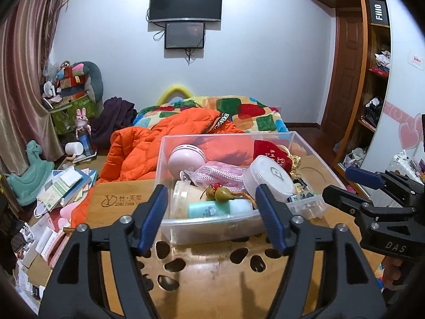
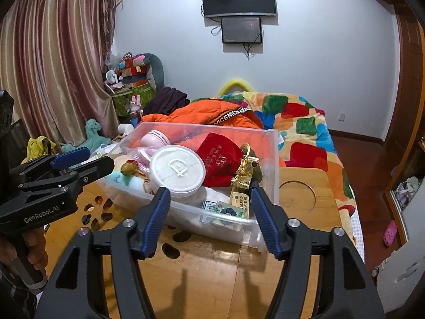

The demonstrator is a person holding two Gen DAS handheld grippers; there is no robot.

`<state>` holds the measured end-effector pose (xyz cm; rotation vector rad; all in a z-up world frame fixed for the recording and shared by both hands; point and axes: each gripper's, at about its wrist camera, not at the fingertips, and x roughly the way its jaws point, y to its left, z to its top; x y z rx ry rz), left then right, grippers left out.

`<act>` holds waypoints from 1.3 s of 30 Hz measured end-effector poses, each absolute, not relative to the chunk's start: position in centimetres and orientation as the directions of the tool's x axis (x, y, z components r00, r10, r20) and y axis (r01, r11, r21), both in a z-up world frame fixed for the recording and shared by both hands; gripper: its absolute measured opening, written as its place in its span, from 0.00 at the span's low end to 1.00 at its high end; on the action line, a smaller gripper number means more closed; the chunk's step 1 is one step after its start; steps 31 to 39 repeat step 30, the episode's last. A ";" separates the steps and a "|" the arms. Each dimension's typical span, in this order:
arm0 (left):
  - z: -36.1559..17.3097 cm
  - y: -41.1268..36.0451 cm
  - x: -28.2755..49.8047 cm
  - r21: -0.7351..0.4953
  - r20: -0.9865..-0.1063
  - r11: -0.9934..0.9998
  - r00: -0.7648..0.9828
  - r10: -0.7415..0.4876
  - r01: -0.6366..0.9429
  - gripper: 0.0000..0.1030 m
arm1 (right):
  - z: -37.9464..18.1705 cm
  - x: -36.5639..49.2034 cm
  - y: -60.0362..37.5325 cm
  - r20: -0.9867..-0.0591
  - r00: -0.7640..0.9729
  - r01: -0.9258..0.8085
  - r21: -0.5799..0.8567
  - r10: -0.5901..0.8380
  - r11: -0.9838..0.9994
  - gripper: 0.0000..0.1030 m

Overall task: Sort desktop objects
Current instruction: 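Open both tools and withdraw them from the box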

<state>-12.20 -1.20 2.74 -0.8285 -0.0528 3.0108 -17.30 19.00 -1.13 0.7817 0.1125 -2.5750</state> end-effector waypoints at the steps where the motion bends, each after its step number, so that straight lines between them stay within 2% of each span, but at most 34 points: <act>1: 2.8 -1.1 -11.9 -0.035 -0.508 -0.999 -0.861 0.024 -0.007 0.77 | -1.1 -17.1 19.0 -0.544 -0.744 0.436 0.045 -0.388 -0.899 0.63; 4: 3.1 -0.9 -10.9 -0.025 -0.492 -1.000 -0.871 0.013 -0.001 0.85 | -0.8 -16.0 19.0 -0.534 -0.758 0.431 0.023 -0.376 -0.902 0.70; 11: 2.8 -1.0 -9.2 -0.023 -0.498 -1.000 -0.867 -0.001 0.015 0.89 | -0.7 -13.9 19.4 -0.519 -0.774 0.420 0.008 -0.363 -0.907 0.83; 39: 0.8 -0.5 -6.9 -0.049 -0.529 -0.998 -0.849 -0.003 0.034 0.89 | -2.2 -12.3 19.8 -0.549 -0.754 0.418 0.020 -0.360 -0.908 0.84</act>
